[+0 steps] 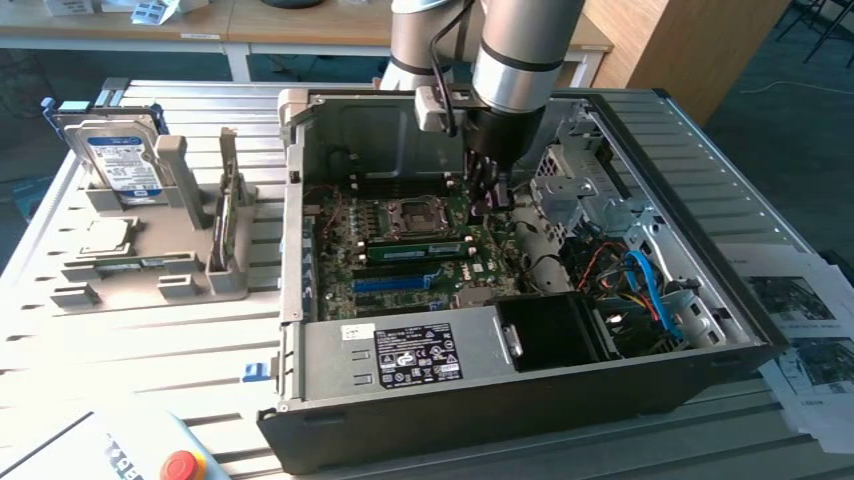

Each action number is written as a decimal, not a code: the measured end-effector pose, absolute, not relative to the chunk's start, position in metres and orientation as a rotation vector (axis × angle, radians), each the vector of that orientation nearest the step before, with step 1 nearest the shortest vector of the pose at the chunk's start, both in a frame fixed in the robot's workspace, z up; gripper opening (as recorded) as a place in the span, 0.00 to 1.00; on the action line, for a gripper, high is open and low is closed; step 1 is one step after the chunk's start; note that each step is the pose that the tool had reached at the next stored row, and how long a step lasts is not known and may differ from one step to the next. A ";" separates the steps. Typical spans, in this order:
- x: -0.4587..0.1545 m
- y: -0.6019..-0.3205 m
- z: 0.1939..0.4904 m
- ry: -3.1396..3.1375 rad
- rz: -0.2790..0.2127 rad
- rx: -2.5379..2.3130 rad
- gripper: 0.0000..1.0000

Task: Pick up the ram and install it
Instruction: 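Press down the ram until it locks into place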

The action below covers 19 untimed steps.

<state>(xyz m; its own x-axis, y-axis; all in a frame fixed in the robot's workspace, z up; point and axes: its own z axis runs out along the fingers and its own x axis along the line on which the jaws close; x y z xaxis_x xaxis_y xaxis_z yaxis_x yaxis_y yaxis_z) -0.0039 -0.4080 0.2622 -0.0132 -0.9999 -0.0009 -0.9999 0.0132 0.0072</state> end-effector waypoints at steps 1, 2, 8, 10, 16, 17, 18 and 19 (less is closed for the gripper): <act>-0.004 -0.408 0.262 -2.233 -0.009 2.204 0.10; -0.004 -0.408 0.262 -2.233 -0.010 2.203 0.10; -0.003 -0.406 0.257 -2.223 -0.010 2.194 0.10; -0.003 -0.406 0.257 -2.224 -0.011 2.194 0.10; -0.003 -0.406 0.254 -2.223 -0.011 2.194 0.10; -0.003 -0.406 0.253 -2.223 -0.011 2.194 0.10; -0.003 -0.406 0.253 -2.223 -0.011 2.194 0.10; -0.003 -0.406 0.253 -2.223 -0.011 2.194 0.10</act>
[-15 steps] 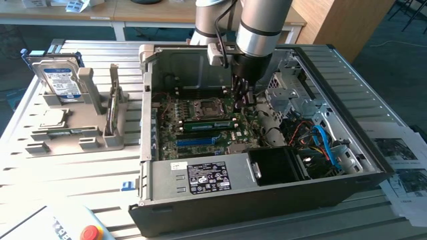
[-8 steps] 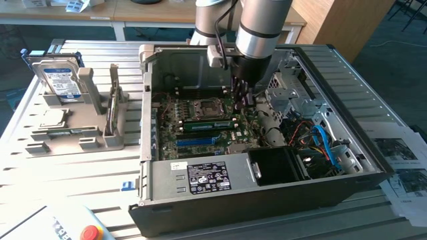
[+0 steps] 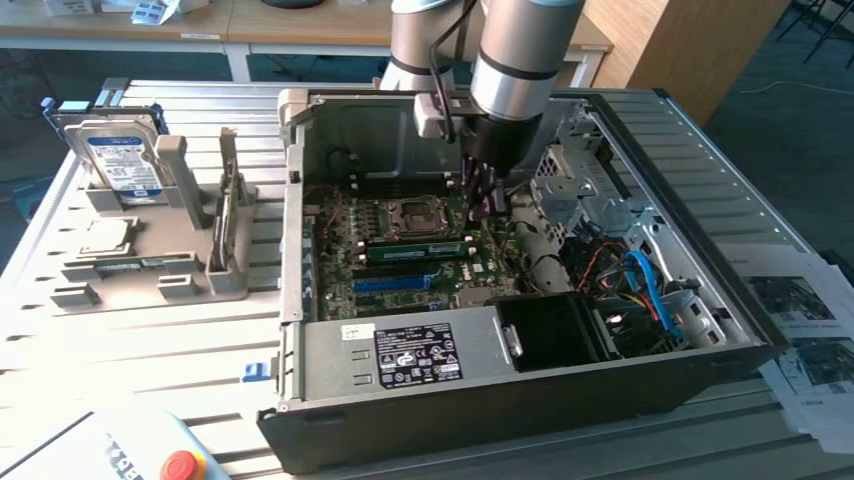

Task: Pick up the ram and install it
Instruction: 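Press down the ram until it locks into place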

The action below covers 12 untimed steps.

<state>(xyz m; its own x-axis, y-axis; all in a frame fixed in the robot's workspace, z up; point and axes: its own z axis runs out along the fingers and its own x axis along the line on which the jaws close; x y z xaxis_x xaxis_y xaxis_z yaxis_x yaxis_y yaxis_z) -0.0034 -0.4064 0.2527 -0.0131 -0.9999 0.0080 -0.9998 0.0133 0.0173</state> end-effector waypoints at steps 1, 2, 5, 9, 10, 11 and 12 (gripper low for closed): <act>-0.003 -0.406 0.252 -2.223 -0.011 2.194 0.10; -0.003 -0.406 0.252 -2.223 -0.010 2.194 0.10; -0.003 -0.406 0.251 -2.223 -0.011 2.194 0.10; -0.003 -0.406 0.250 -2.223 -0.011 2.194 0.10; -0.003 -0.406 0.249 -2.223 -0.011 2.194 0.10; -0.003 -0.406 0.249 -2.223 -0.011 2.194 0.10; -0.003 -0.406 0.249 -2.223 -0.010 2.194 0.10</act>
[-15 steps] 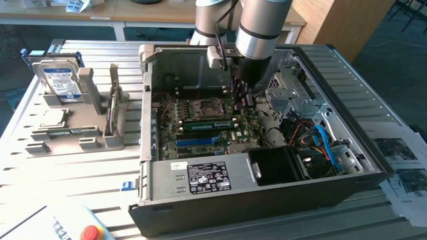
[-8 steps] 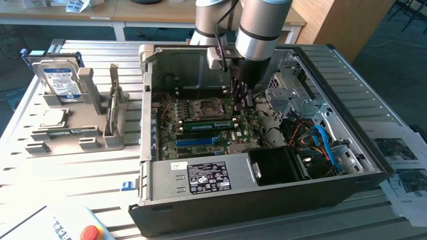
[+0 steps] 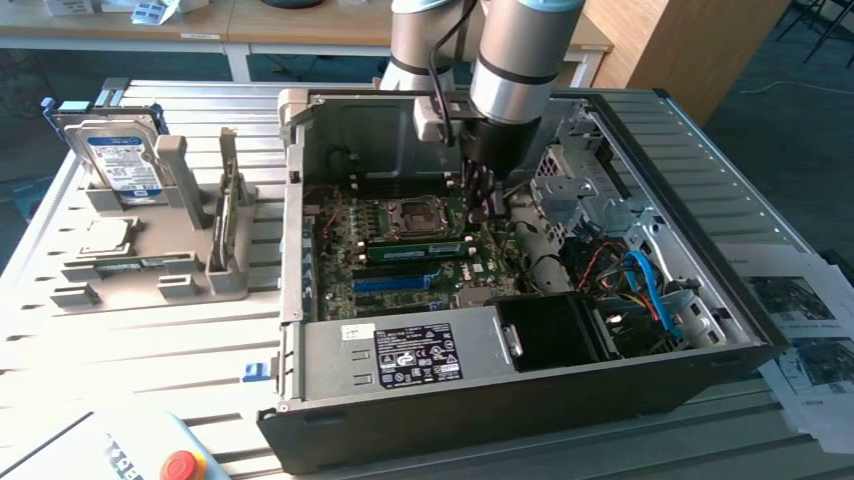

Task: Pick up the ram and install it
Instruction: 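Press down the ram until it locks into place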

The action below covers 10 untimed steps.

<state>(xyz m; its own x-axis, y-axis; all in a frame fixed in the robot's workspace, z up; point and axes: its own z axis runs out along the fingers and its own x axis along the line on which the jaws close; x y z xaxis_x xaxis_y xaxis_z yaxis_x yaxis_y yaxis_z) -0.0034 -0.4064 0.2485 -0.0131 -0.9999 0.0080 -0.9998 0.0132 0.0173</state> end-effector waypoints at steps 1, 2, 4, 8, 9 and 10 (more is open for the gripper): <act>-0.003 -0.406 0.248 -2.223 -0.010 2.194 0.10; -0.003 -0.406 0.248 -2.223 -0.010 2.194 0.10; -0.003 -0.406 0.247 -2.223 -0.010 2.194 0.10; -0.003 -0.406 0.247 -2.223 -0.010 2.194 0.10; -0.003 -0.406 0.247 -2.223 -0.010 2.194 0.10; -0.003 -0.406 0.247 -2.223 -0.011 2.194 0.10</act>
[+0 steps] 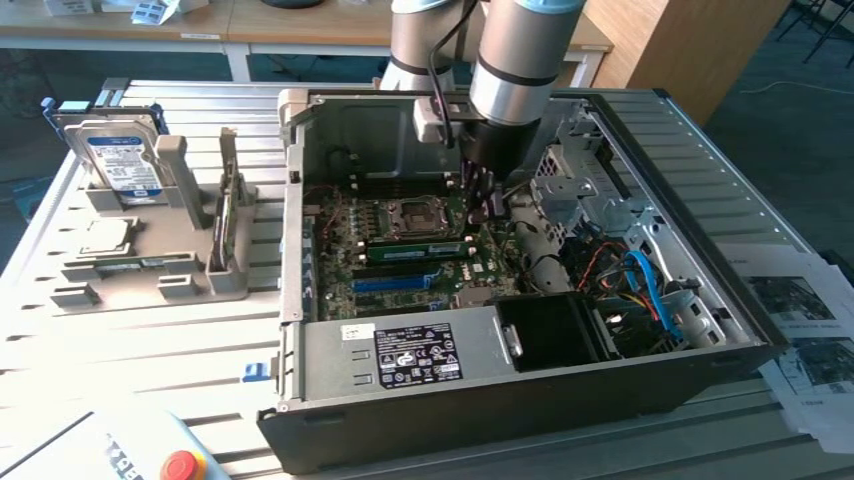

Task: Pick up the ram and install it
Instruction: 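Press down the ram until it locks into place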

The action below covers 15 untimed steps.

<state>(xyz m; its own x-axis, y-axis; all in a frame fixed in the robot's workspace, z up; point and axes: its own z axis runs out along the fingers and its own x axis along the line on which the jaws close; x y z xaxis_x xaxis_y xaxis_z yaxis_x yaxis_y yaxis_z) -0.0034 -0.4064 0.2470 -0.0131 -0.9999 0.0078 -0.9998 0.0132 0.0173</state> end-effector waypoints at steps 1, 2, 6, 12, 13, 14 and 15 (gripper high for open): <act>-0.003 -0.406 0.247 -2.223 -0.011 2.194 0.10; -0.003 -0.406 0.247 -2.223 -0.011 2.194 0.10; -0.003 -0.406 0.246 -2.223 -0.011 2.194 0.10; -0.003 -0.406 0.244 -2.223 -0.011 2.194 0.10; -0.003 -0.406 0.243 -2.223 -0.011 2.194 0.10; -0.003 -0.406 0.243 -2.223 -0.011 2.194 0.10; -0.003 -0.406 0.243 -2.223 -0.011 2.194 0.10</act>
<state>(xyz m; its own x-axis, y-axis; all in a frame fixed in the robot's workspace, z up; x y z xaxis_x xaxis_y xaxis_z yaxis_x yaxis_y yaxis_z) -0.0034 -0.4064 0.2426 -0.0131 -0.9999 0.0080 -0.9998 0.0132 0.0173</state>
